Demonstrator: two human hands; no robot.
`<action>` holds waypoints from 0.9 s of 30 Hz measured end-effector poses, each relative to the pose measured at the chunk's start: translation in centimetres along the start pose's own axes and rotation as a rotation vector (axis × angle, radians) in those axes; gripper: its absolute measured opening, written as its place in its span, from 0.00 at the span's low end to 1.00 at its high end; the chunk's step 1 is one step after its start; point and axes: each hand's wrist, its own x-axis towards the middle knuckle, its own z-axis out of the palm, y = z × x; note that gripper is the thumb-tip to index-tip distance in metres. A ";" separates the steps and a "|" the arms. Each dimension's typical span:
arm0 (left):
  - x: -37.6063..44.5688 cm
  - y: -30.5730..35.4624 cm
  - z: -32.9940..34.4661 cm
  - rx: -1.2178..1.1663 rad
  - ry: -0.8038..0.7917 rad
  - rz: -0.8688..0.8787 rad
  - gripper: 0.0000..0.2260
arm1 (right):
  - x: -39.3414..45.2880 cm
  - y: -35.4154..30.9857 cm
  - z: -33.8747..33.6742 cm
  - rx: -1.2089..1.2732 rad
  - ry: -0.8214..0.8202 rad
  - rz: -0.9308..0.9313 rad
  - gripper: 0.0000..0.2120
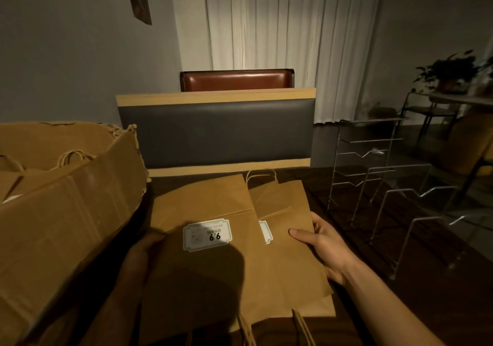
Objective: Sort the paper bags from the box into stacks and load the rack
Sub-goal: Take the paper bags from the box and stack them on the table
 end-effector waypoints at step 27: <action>1.5 -0.7 -0.1 0.046 -0.155 0.069 0.14 | -0.4 -0.4 1.9 0.057 0.159 0.006 0.10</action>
